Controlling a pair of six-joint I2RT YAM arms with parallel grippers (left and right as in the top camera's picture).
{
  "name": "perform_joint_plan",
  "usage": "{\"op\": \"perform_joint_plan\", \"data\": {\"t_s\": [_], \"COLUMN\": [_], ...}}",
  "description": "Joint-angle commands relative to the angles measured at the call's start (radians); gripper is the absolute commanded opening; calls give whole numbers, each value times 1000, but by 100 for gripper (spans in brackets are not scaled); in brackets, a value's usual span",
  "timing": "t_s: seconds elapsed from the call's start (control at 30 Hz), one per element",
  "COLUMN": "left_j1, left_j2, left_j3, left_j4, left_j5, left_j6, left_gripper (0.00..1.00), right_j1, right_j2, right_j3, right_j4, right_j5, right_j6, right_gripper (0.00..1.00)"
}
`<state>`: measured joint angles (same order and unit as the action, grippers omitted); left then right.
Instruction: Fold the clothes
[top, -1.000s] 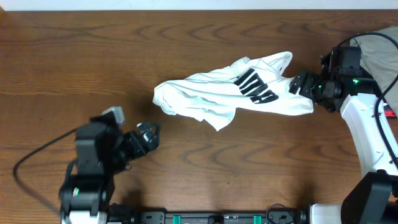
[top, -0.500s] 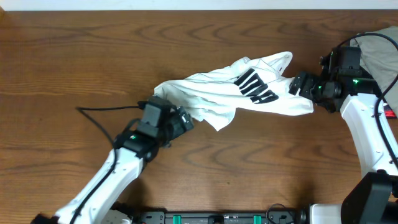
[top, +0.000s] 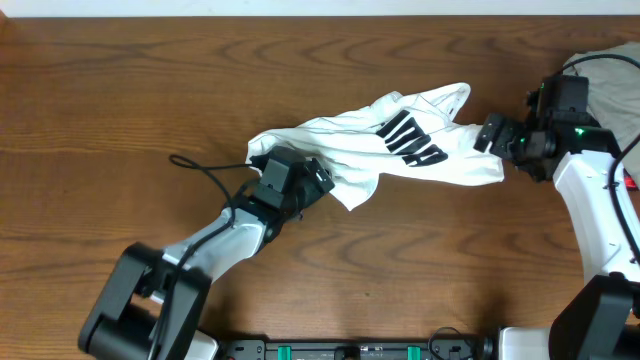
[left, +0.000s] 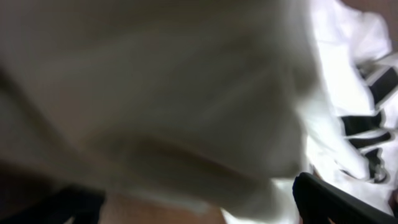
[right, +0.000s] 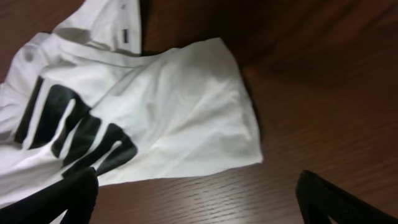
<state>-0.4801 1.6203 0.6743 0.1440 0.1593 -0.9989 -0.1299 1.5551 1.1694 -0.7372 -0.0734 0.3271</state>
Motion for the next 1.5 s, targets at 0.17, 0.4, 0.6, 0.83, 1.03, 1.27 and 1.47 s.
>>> {"op": "perform_joint_plan", "data": {"t_s": [0.17,0.4,0.6,0.83,1.03,1.27,1.47], "left_j1": [-2,-2,-2,-2,-2,-2,-2], "left_j2": [58,58,58,58,58,58,58], "left_j3": [6,6,4,4,3,3,3], "left_j4": [62,89,56,35,21,22,22], "left_j5": [13,13,14,14,13,13,13], "left_j6": [-5,-5,-5,18,20,48,79], "left_gripper": [98,79,46,27,13,7,7], "right_j1": [-15,-16,-43,-90,-96,-96,-95], "right_j2": [5,5,35,102,149,224,313], "right_j3": [6,6,6,6,6,6,6], "right_j4": [0,5,12,23,56,104,134], "right_j5": [14,32,77,33,-105,-257,-340], "right_j6": [-33,-37,-56,-72,-180,-303,-372], "right_gripper": [99,99,88,84,82,72,72]}}
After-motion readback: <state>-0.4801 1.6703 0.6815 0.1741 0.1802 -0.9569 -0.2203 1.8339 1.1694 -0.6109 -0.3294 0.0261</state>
